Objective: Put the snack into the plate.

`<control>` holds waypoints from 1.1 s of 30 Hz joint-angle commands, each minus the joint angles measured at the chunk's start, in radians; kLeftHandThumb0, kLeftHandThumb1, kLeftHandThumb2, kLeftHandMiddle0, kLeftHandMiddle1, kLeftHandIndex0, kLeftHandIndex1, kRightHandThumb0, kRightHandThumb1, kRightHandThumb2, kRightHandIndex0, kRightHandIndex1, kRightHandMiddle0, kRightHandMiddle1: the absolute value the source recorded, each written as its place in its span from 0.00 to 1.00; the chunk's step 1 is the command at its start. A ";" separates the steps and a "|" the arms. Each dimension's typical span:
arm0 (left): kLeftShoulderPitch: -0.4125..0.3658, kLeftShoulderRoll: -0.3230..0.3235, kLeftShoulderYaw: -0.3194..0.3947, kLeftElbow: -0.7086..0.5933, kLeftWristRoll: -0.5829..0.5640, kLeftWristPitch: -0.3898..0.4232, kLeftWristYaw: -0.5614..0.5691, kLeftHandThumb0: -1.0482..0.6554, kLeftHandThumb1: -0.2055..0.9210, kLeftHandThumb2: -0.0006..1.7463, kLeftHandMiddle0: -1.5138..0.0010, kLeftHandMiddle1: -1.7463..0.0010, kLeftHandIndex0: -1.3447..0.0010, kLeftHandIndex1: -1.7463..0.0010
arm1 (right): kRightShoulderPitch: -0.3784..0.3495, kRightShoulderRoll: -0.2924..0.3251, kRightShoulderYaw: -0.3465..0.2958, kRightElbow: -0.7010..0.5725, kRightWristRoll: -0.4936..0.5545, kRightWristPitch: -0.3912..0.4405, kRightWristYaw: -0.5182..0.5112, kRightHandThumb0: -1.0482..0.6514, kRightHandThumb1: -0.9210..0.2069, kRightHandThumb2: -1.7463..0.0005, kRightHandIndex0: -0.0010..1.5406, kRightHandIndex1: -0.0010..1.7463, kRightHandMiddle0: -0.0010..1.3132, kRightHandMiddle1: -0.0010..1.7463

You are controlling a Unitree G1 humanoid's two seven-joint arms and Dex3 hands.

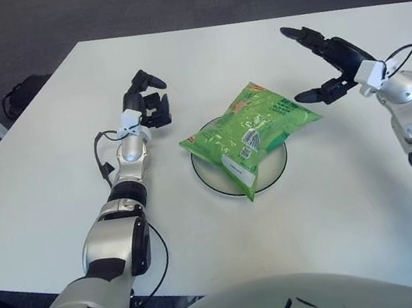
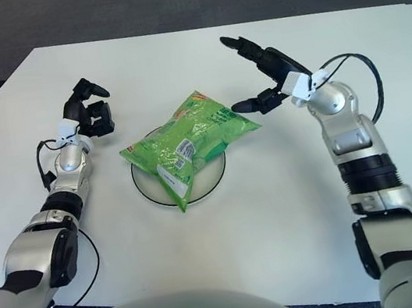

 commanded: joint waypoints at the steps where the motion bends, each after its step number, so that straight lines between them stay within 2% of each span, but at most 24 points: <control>1: 0.118 -0.028 -0.005 0.064 0.004 0.011 -0.005 0.36 0.59 0.65 0.19 0.00 0.63 0.00 | 0.033 0.025 -0.041 0.069 -0.013 -0.011 -0.087 0.11 0.23 0.70 0.11 0.06 0.00 0.25; 3: 0.118 -0.027 -0.004 0.065 0.003 0.011 -0.008 0.36 0.59 0.65 0.19 0.00 0.63 0.00 | 0.037 0.039 -0.048 0.092 -0.005 -0.022 -0.111 0.11 0.19 0.73 0.12 0.11 0.00 0.27; 5: 0.119 -0.028 -0.004 0.065 0.002 0.009 -0.008 0.36 0.59 0.65 0.19 0.00 0.63 0.00 | 0.036 0.068 -0.065 0.123 0.033 -0.029 -0.123 0.14 0.16 0.74 0.11 0.24 0.00 0.32; 9: 0.119 -0.030 -0.002 0.064 0.001 0.008 -0.008 0.36 0.59 0.65 0.19 0.00 0.63 0.00 | 0.032 0.117 -0.096 0.152 0.099 -0.008 -0.132 0.20 0.20 0.67 0.10 0.38 0.00 0.39; 11: 0.118 -0.030 -0.003 0.064 0.002 0.009 -0.008 0.36 0.59 0.65 0.18 0.00 0.63 0.00 | 0.034 0.135 -0.107 0.153 0.126 0.006 -0.133 0.26 0.25 0.60 0.11 0.45 0.00 0.43; 19: 0.117 -0.028 -0.005 0.068 0.006 0.008 -0.008 0.36 0.59 0.65 0.18 0.00 0.63 0.00 | 0.096 0.201 -0.129 0.104 0.173 0.038 -0.161 0.34 0.33 0.48 0.14 0.57 0.00 0.56; 25: 0.111 -0.030 -0.001 0.072 0.000 0.013 -0.018 0.36 0.58 0.66 0.18 0.00 0.62 0.00 | 0.114 0.250 -0.161 0.100 0.198 0.108 -0.212 0.41 0.38 0.39 0.15 0.64 0.00 0.68; 30: 0.103 -0.028 0.002 0.076 -0.012 0.044 -0.053 0.36 0.58 0.66 0.18 0.00 0.62 0.00 | 0.131 0.284 -0.183 0.109 0.220 0.142 -0.237 0.45 0.40 0.36 0.16 0.68 0.00 0.76; 31: 0.100 -0.027 0.004 0.077 -0.016 0.059 -0.065 0.36 0.58 0.66 0.18 0.00 0.62 0.00 | 0.134 0.295 -0.191 0.108 0.231 0.152 -0.244 0.46 0.41 0.35 0.17 0.72 0.00 0.78; 32: 0.098 -0.026 0.005 0.077 -0.019 0.070 -0.073 0.36 0.58 0.66 0.18 0.00 0.62 0.00 | 0.135 0.303 -0.196 0.106 0.239 0.159 -0.248 0.59 0.31 0.44 0.19 0.81 0.00 0.81; 33: 0.096 -0.025 0.006 0.076 -0.022 0.079 -0.081 0.36 0.58 0.66 0.18 0.00 0.62 0.00 | 0.138 0.310 -0.200 0.103 0.246 0.165 -0.252 0.64 0.26 0.49 0.19 0.83 0.00 0.83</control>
